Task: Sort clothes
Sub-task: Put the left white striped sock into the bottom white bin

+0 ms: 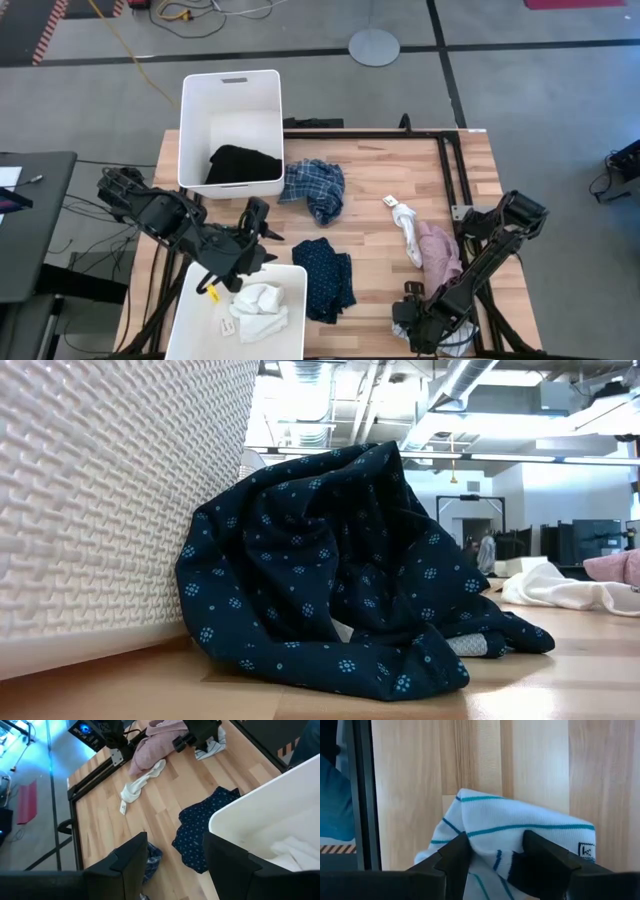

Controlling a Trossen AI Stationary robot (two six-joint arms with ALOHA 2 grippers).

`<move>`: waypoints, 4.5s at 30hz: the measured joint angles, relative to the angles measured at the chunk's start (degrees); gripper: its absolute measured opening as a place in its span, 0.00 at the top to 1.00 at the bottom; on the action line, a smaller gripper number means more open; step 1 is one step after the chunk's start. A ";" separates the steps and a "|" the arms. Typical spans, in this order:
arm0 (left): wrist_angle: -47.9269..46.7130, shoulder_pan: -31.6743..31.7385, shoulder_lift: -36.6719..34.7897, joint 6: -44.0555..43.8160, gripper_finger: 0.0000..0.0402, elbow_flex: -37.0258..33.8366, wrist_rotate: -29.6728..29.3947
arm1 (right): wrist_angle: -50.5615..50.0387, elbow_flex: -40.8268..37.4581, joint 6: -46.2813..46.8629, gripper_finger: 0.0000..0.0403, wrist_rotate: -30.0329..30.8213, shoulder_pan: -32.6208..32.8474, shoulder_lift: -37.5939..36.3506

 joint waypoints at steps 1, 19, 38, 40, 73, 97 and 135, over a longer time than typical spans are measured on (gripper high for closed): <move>0.01 0.09 0.00 0.03 0.53 0.00 0.02 | -0.23 0.00 0.00 0.49 0.10 -0.02 0.02; 0.01 0.15 0.00 0.10 0.53 0.00 0.00 | 0.12 -0.22 -1.94 0.98 -0.14 -0.75 0.13; 0.14 3.35 0.00 3.56 0.53 -0.02 1.57 | -0.36 -0.66 -20.78 0.99 11.51 -10.94 -2.90; 0.14 4.23 0.00 3.91 0.53 -0.02 2.18 | 0.09 -0.51 -23.61 0.99 13.75 -12.47 -4.68; 21.85 20.48 -0.13 17.37 0.53 -5.54 20.84 | 25.50 -0.28 -68.19 0.99 27.99 -26.82 -29.81; 44.68 20.60 -0.33 27.44 0.53 -19.73 17.87 | 35.60 -0.26 -82.98 0.99 30.76 -24.03 -30.80; 45.33 19.44 3.82 40.18 0.61 -19.91 13.92 | 36.98 -0.20 -72.28 0.99 12.12 -31.78 -29.66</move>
